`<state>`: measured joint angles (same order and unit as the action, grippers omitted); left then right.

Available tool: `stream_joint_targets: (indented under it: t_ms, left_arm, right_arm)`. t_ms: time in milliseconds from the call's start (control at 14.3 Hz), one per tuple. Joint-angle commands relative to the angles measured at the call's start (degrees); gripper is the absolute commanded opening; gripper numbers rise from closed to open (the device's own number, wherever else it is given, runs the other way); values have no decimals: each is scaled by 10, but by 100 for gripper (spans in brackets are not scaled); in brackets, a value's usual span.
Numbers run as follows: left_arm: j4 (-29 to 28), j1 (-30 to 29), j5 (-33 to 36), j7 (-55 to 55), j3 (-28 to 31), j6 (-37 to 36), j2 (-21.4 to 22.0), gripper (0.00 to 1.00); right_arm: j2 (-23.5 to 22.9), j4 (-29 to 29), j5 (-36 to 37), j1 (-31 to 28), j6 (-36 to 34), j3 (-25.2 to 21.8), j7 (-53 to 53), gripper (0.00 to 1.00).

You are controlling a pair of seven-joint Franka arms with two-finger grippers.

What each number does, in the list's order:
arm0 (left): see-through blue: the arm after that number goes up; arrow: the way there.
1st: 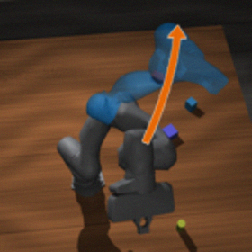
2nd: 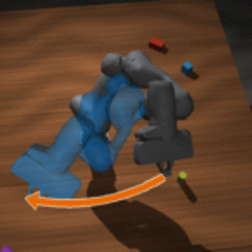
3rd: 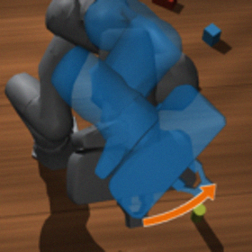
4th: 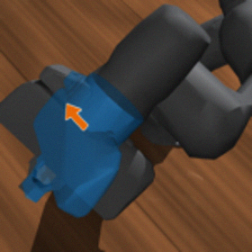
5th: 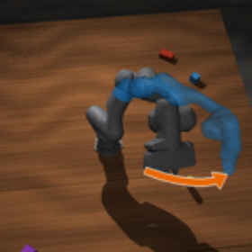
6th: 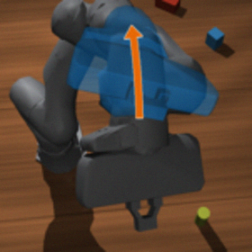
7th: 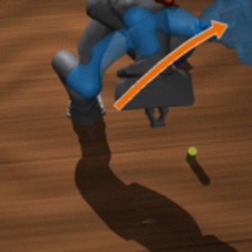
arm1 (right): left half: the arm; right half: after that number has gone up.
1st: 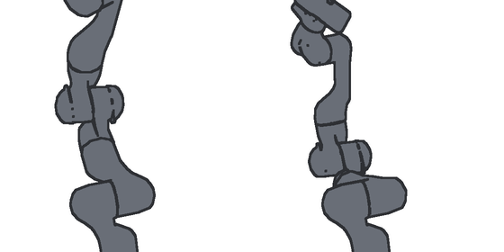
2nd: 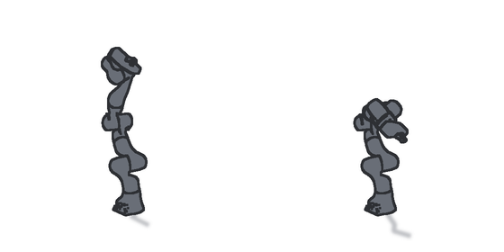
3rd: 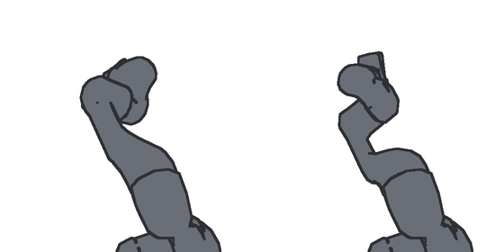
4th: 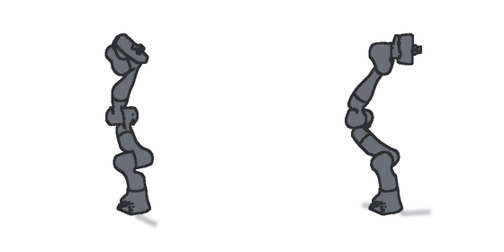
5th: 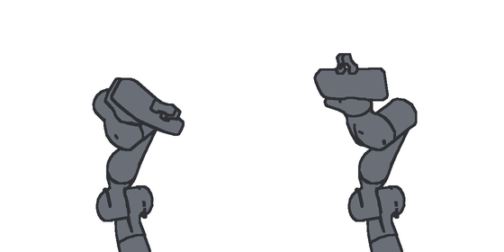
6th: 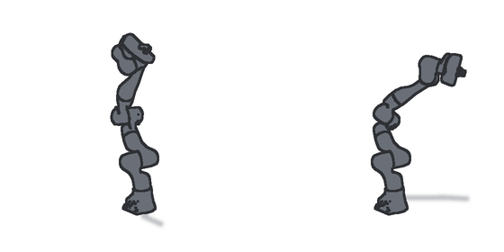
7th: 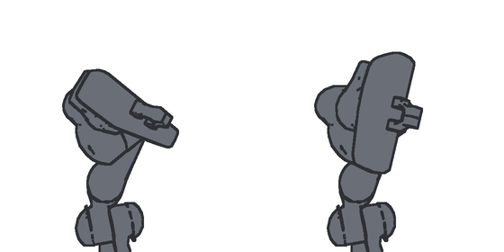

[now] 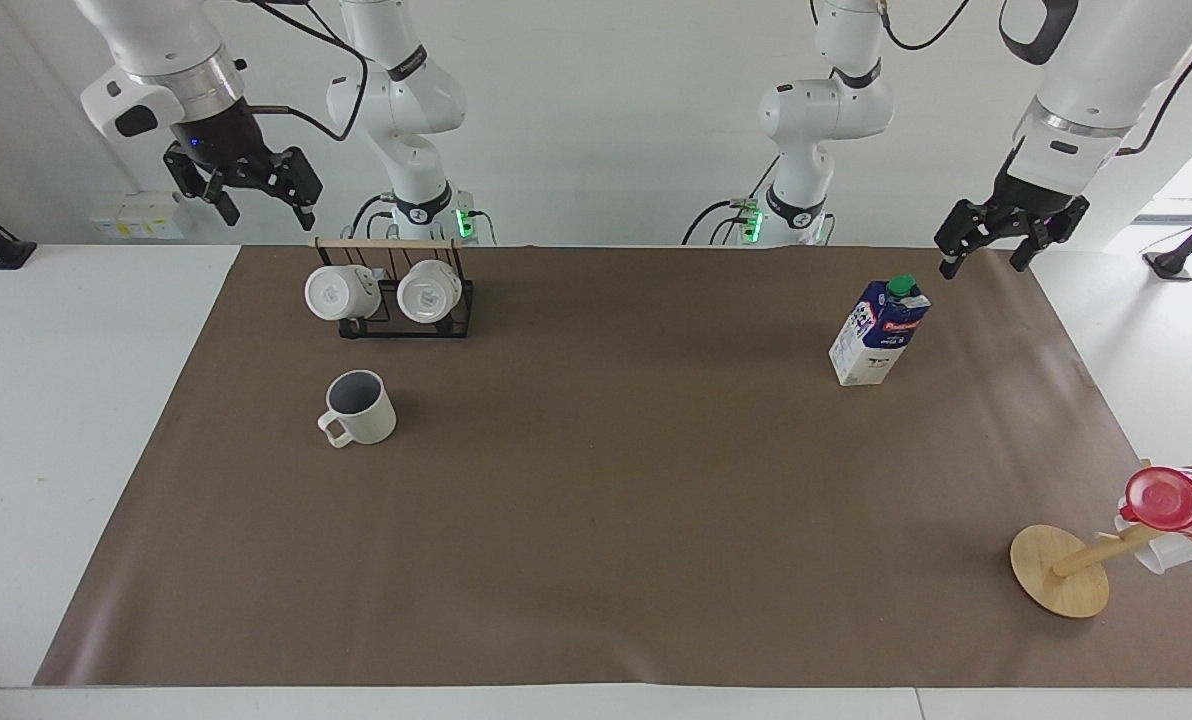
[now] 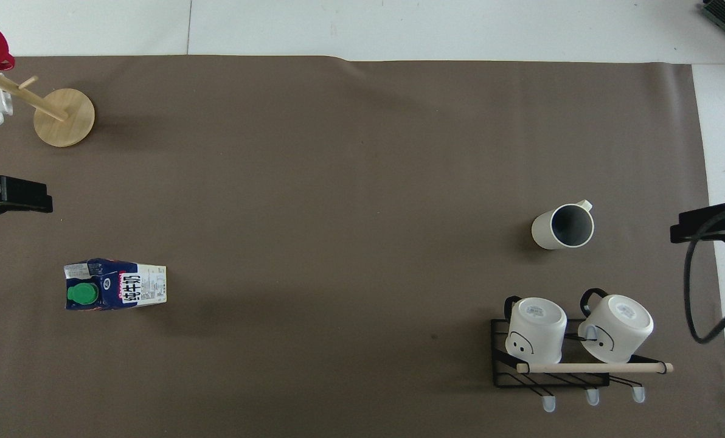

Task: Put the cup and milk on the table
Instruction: 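Reach the right gripper to the white mug's rim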

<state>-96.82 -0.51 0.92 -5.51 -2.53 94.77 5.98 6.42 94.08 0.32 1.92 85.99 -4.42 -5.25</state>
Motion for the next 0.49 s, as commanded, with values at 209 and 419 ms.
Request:
stream_joint_targets:
  t_ms: [209, 419]
  left_arm:
    - [8, -8, -7, 3, -4, -12, 2, 100]
    - [8, -8, -7, 3, -4, -12, 2, 100]
  right_arm:
    - [-5, 110, -1, 15, 141, 6, -27, 100]
    - [-53, 142, -1, 28, 202, 6, -39, 100]
